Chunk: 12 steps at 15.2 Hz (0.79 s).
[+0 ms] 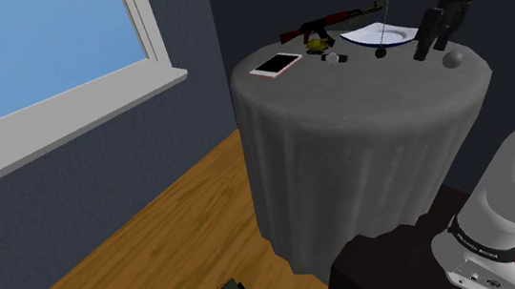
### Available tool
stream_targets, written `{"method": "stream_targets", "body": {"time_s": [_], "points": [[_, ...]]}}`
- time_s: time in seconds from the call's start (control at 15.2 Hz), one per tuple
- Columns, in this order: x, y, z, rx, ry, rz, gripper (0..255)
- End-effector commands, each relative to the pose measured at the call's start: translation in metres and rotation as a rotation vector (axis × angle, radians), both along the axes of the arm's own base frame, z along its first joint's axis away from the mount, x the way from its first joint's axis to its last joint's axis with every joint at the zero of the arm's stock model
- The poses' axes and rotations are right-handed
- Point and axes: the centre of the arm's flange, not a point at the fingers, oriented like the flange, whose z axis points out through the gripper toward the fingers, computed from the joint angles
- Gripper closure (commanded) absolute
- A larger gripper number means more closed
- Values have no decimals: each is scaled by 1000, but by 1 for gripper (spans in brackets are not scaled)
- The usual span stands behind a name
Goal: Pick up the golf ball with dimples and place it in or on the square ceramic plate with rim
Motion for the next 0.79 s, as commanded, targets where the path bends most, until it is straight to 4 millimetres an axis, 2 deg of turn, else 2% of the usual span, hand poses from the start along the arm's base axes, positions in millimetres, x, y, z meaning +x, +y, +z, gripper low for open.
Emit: {"method": "stream_targets", "body": {"time_s": [0.0, 0.26, 0.73], "points": [[-19, -21, 7, -1, -14, 19, 0], [-50, -57, 16, -3, -39, 51, 0], [-46, -56, -20, -3, -39, 51, 0]]}}
